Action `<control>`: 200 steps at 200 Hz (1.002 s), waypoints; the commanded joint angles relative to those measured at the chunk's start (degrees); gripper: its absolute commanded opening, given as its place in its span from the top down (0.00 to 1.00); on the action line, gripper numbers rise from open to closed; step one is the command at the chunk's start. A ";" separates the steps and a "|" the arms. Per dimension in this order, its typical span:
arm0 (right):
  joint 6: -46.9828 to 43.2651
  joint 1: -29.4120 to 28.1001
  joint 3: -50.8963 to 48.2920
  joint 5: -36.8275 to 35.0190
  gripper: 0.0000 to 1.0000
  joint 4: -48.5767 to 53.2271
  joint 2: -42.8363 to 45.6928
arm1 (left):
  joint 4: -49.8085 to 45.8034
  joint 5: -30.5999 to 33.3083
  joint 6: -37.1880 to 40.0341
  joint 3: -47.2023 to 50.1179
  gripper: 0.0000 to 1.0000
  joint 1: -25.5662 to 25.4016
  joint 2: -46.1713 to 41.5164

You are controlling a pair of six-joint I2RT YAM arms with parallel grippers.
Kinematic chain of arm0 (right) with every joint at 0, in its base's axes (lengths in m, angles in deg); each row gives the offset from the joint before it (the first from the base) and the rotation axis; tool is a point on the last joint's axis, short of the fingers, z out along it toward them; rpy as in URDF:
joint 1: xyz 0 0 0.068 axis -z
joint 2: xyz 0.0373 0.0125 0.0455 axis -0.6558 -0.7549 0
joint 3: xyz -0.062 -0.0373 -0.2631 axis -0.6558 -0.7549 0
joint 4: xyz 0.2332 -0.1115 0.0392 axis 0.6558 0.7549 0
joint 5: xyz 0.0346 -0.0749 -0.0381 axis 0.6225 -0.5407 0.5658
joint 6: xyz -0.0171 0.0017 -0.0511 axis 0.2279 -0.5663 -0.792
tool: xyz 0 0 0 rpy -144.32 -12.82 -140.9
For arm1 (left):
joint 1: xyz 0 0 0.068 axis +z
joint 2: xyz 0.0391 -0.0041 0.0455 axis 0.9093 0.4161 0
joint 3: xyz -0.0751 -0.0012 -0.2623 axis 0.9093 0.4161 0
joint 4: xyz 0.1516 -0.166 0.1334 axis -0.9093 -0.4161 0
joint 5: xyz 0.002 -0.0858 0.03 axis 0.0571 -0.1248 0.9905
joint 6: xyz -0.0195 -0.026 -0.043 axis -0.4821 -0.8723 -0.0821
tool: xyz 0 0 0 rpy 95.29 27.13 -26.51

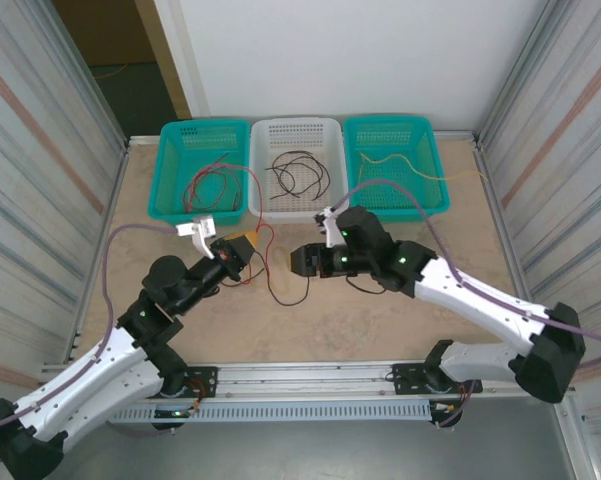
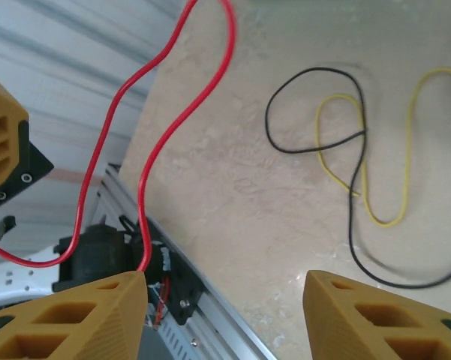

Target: Untangle the cables

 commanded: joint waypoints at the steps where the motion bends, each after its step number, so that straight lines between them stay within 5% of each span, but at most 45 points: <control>1: -3.79 -3.02 4.23 -0.17 0.44 -4.48 -2.80 | -0.81 -1.99 -1.14 -1.56 1.00 0.50 -1.14; 44: -6.47 -6.33 7.46 -1.44 0.59 -2.69 -7.07 | -2.18 -2.16 -1.09 -2.23 1.00 0.71 -1.85; 99: -8.19 -7.77 11.29 -6.78 0.58 4.91 -11.56 | -2.45 -2.90 -1.00 -3.35 1.00 1.74 -1.59; 121: -8.29 -7.77 11.66 -8.20 0.81 6.07 -12.31 | -3.15 -2.89 -0.08 -4.05 1.00 2.14 -1.30; 168: -10.26 -5.94 7.81 -9.18 0.98 7.21 -6.96 | -10.31 13.10 3.11 -4.71 1.00 4.48 -6.76; 200: -14.36 -6.59 1.29 -10.32 1.00 10.10 -3.21 | -12.43 19.10 0.54 -6.36 1.00 14.21 -9.64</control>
